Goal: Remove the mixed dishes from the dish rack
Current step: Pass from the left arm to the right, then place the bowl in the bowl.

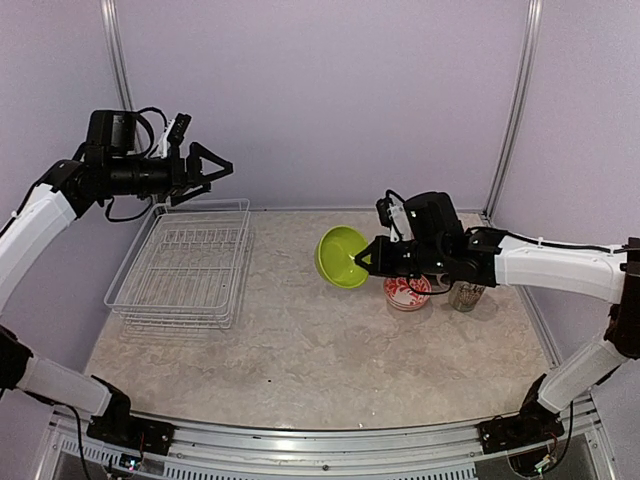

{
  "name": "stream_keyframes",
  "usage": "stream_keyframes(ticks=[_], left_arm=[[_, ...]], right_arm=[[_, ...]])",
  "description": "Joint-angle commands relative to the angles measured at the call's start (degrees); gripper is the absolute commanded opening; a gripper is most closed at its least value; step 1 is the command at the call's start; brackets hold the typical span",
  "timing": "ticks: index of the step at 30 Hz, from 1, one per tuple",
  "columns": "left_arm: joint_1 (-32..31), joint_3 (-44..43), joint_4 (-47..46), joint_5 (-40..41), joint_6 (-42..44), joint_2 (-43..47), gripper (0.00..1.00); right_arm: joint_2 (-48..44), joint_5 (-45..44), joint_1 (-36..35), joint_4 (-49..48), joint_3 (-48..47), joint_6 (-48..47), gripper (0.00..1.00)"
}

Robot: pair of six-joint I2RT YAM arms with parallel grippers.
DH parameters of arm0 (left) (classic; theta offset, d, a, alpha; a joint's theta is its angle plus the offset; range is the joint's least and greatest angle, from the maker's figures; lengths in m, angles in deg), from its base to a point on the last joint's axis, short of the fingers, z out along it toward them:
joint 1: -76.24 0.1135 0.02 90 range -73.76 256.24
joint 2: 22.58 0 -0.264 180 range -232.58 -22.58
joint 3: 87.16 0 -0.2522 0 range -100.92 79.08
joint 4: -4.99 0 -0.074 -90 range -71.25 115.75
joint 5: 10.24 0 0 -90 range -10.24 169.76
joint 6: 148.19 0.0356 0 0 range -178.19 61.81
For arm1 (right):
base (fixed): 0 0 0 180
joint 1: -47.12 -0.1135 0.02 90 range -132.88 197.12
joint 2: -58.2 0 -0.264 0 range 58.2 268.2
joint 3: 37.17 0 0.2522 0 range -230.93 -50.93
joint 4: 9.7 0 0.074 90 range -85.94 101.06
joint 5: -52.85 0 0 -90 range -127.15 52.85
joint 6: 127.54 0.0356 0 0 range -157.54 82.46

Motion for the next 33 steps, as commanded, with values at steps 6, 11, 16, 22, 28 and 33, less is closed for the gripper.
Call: stream_keyframes(ticks=[6,11,16,22,28,33], left_arm=[[1.7,7.3,-1.7,12.6,6.8,7.0,0.99],[2.5,9.5,-1.5,12.5,7.8,9.8,0.99],[2.8,11.1,-1.8,12.5,7.8,11.7,0.99],[5.3,11.3,-2.0,9.8,7.5,11.5,0.99],[10.2,12.2,-3.6,6.4,5.6,11.8,0.99],[13.1,12.7,-5.2,1.6,3.7,11.2,0.99]], right_arm=[[-7.9,-21.8,2.3,30.6,-3.5,-8.3,0.00],[-4.6,-25.5,5.5,41.6,-9.4,-12.2,0.00],[1.5,-23.9,10.8,48.1,-15.0,-17.5,0.00],[10.3,-21.6,15.7,50.8,-22.6,-23.5,0.00],[16.3,-20.2,18.8,52.1,-27.3,-26.0,0.00],[20.0,-17.7,19.3,52.3,-29.4,-26.5,0.00]])
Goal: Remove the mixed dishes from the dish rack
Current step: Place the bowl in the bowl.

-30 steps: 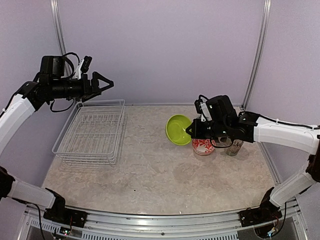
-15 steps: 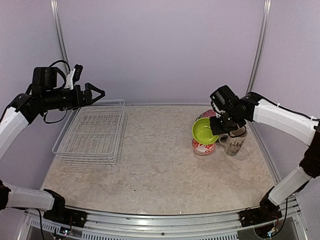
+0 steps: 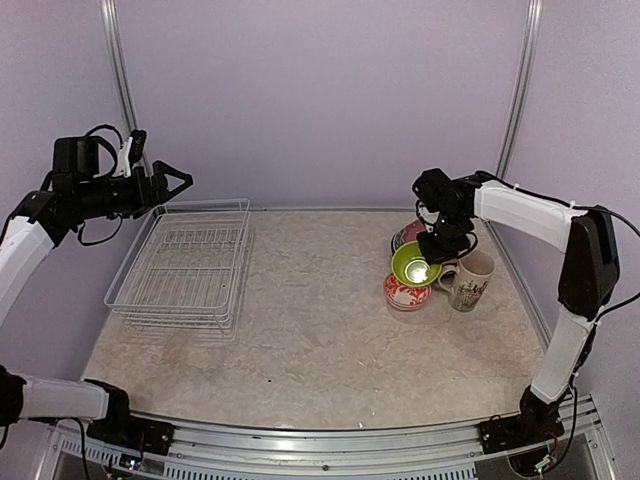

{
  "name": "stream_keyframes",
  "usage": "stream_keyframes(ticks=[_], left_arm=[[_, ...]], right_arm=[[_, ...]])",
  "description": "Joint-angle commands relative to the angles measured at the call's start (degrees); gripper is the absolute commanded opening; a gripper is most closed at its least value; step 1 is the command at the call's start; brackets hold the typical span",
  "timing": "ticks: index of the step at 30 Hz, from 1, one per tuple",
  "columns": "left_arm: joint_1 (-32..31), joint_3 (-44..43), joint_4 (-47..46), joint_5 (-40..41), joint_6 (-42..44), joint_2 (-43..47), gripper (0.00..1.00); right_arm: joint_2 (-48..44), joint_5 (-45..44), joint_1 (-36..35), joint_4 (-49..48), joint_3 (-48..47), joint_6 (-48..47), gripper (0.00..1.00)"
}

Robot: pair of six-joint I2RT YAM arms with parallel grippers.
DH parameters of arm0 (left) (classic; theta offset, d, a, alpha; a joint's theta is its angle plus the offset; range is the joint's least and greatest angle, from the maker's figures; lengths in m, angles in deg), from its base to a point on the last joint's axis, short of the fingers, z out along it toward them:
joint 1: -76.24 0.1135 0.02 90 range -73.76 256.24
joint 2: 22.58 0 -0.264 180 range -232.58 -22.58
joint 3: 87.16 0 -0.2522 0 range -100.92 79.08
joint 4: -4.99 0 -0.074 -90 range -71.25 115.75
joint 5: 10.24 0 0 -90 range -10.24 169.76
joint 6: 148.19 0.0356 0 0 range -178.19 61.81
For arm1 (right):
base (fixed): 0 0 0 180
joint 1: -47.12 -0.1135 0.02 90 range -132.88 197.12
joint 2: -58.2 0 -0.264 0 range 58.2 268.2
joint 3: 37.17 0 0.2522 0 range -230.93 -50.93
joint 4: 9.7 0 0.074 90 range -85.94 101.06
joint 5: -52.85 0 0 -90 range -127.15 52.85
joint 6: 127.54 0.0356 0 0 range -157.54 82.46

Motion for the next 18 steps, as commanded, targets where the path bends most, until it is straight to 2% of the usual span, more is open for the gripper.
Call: stream_keyframes(ticks=[1,18], left_arm=[[2.5,0.8,-2.6,-5.5,-2.0,-0.2,0.99],[4.4,1.4,-3.7,-8.6,-3.7,-1.6,0.99]], right_arm=[[3.0,3.0,0.6,1.0,-2.5,-1.4,0.00],[7.2,6.1,0.6,-1.2,-1.4,-1.9,0.00]])
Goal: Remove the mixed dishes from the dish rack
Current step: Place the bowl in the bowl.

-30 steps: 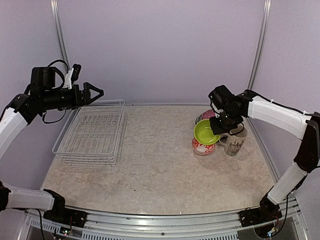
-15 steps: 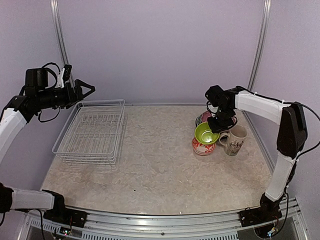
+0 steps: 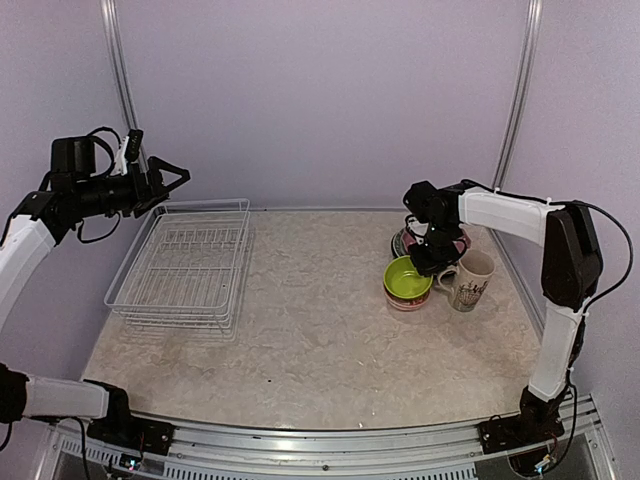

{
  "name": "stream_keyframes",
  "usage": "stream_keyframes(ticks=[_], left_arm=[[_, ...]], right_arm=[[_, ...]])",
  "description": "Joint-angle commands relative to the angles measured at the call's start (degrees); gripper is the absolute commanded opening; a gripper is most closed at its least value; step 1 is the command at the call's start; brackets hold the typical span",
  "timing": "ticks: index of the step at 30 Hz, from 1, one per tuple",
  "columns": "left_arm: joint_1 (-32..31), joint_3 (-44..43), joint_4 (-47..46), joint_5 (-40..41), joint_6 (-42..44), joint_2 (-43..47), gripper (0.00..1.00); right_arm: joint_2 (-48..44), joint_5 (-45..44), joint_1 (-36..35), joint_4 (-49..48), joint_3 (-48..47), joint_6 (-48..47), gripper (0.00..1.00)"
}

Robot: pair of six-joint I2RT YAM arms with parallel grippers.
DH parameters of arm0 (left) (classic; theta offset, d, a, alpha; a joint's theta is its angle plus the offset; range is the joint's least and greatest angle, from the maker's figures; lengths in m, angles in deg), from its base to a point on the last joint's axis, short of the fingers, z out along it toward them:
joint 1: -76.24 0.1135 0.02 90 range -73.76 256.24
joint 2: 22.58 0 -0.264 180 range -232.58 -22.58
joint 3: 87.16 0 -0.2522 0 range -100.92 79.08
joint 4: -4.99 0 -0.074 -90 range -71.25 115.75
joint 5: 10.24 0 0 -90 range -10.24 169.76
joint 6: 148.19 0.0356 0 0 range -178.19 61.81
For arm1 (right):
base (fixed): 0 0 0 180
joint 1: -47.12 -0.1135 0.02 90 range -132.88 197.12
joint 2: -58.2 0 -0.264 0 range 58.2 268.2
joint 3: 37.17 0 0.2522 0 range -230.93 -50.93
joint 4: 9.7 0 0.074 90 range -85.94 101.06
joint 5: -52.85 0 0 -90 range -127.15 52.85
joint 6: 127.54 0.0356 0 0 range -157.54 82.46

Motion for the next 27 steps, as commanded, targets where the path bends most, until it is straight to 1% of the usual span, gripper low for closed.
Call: stream_keyframes(ticks=[1,4,8,15,21,27], left_arm=[[0.6,0.8,-1.0,-1.2,-0.5,-0.7,0.99],[0.6,0.8,-0.9,-1.5,-0.5,-1.0,0.99],[0.6,0.9,-1.0,-1.7,-0.6,-1.2,0.99],[0.6,1.0,-1.0,-1.9,-0.6,-1.6,0.99],[0.6,1.1,-1.2,-1.7,-0.6,-1.7,0.99],[0.5,1.4,-1.3,-1.1,-0.4,-1.6,0.99]], right_arm=[[0.3,1.6,0.4,-1.4,0.2,-0.2,0.00],[0.0,1.7,0.3,-1.6,0.8,-0.1,0.01],[-0.1,1.5,0.4,-1.8,1.1,0.0,0.05],[-1.7,1.0,0.3,-1.1,0.8,-0.1,0.24],[-4.4,1.4,0.1,-0.1,-0.3,0.4,0.33],[-9.7,2.1,-0.3,-0.4,-0.7,0.2,0.44]])
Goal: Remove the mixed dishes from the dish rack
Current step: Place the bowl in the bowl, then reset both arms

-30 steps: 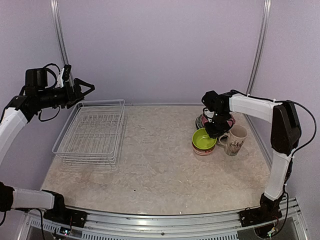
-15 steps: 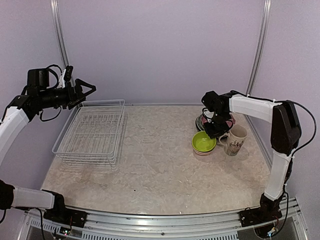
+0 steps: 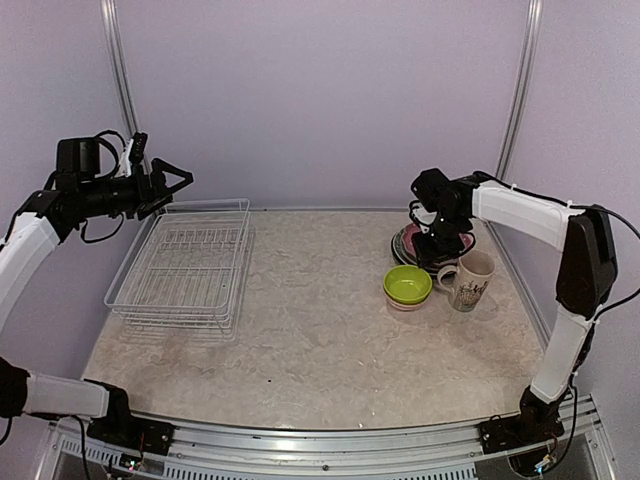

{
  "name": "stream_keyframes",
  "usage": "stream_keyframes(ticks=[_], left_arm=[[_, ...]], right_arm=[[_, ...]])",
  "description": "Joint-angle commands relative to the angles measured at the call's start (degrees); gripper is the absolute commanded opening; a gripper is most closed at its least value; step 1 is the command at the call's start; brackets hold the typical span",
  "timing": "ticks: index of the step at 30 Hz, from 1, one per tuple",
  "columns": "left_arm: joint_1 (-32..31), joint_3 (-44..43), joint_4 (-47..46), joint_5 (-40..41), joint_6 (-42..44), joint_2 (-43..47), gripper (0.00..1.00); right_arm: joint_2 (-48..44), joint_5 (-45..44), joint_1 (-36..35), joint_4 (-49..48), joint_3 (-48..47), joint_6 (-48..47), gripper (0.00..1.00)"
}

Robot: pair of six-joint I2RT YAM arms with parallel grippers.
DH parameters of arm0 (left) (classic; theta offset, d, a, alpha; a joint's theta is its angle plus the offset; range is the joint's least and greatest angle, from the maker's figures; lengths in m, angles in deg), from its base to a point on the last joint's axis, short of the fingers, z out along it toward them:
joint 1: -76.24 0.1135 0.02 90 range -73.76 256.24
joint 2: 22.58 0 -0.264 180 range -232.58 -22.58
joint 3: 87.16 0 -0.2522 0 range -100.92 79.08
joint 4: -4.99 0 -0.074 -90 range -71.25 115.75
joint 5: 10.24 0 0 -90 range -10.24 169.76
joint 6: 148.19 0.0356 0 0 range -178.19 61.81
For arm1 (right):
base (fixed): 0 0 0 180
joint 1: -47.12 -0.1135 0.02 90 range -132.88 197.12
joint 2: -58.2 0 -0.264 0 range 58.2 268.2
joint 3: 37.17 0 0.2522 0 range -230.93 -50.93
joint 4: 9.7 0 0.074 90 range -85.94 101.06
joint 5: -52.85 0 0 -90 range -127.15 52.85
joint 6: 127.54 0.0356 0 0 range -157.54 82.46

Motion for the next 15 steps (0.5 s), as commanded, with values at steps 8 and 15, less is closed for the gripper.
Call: stream_keyframes(ticks=[8,15], left_arm=[[-1.5,2.5,-1.8,3.8,1.2,1.3,0.99],[-4.8,4.6,-3.7,8.0,4.1,4.5,0.99]], right_arm=[[-16.1,2.4,-0.5,-2.1,1.5,-0.4,0.56],[-27.9,-1.4,-0.5,-3.9,6.2,-1.4,0.74]])
